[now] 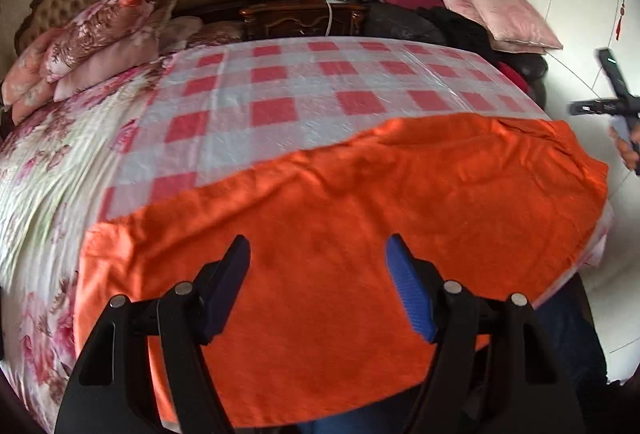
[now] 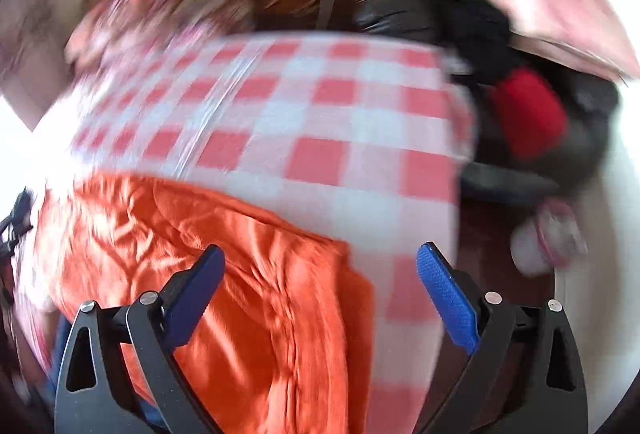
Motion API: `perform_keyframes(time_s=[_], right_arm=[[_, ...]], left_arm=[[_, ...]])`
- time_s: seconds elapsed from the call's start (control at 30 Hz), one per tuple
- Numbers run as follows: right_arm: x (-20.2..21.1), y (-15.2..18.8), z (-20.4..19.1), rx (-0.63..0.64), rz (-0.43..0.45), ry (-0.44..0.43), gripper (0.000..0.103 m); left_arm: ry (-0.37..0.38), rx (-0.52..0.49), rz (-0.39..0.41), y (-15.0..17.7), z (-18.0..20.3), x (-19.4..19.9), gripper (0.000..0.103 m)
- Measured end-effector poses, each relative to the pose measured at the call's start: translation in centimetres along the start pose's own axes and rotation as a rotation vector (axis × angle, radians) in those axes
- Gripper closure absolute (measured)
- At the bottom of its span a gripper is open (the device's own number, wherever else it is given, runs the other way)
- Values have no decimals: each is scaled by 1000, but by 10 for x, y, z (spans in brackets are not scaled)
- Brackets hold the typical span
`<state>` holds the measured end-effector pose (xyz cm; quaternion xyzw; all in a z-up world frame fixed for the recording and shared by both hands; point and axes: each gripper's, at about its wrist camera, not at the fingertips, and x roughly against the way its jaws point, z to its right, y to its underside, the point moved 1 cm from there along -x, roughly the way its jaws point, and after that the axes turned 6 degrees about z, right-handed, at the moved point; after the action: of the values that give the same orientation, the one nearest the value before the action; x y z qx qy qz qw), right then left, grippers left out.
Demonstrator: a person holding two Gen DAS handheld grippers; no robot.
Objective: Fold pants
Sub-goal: 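Grasp the pants edge with the right tool and pull it straight, then open the right tool and release the pants edge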
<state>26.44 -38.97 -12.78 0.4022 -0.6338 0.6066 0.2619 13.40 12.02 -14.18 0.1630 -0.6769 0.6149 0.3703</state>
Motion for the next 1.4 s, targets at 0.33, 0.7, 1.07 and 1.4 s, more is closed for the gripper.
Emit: perform_keyframes(time_s=[0.33, 0.7, 1.07, 1.4], right_arm=[[-98, -11, -72, 503, -297, -185, 58], [-74, 3, -19, 357, -203, 23, 84], [16, 55, -14, 113, 131, 262, 11], [15, 121, -119, -3, 190, 398, 11]], left_arm=[[-134, 147, -114, 56, -32, 23, 44], [-62, 126, -67, 19, -7, -21, 45], [-231, 131, -88, -51, -31, -120, 46], [-323, 300, 63, -25, -91, -47, 34]])
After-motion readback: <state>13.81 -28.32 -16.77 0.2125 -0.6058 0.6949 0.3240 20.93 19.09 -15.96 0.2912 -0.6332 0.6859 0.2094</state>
